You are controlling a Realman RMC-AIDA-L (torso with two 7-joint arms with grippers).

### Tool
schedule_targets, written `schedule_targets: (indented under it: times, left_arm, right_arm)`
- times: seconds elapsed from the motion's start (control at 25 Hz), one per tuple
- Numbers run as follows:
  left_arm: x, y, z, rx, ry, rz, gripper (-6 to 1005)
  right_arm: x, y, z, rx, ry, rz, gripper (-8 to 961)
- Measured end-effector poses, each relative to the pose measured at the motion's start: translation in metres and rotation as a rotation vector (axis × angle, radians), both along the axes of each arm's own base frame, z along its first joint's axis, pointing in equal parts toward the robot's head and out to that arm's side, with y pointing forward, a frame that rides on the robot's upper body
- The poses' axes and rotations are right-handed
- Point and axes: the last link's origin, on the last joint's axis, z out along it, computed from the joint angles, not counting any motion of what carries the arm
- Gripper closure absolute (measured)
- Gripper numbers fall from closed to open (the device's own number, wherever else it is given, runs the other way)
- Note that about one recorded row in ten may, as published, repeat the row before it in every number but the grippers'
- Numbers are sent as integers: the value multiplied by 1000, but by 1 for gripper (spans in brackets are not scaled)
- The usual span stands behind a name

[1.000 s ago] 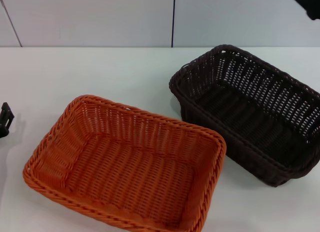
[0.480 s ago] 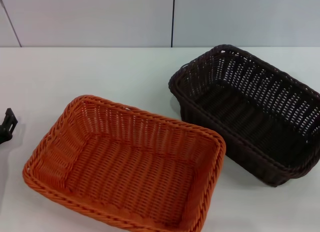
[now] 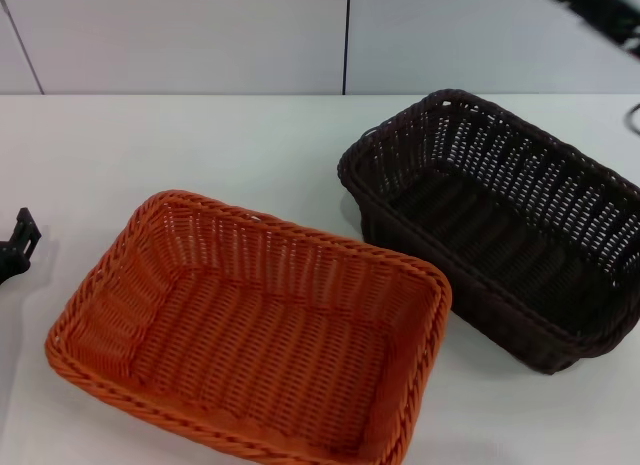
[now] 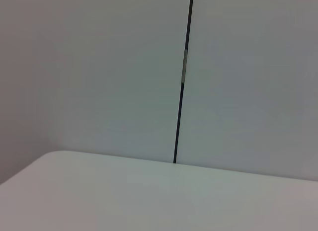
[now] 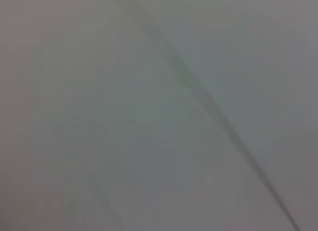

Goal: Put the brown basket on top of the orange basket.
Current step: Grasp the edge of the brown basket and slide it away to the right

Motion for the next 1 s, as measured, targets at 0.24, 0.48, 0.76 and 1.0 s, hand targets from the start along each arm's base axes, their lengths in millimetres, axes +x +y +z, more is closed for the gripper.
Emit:
schedule_targets:
  times: [0.24,0.48,0.76,1.0]
  left_arm:
    - [1,0,-1,-2,-2,-2,277]
    - [1,-1,-2,-2,-10,0,277]
    - [-1,-4,-4,-3,-17,12,277]
    - [-2,-5,-4,-3,-19,17,277]
  right_arm:
    - [-25,-4,-17,-2,-413,132,221]
    - [-39,-1,-16,-114,-664,106,223]
    - [-68,-10,27,-220,-880,-16,225]
    - [-79,-16,39,-282,-1083,-49,227]
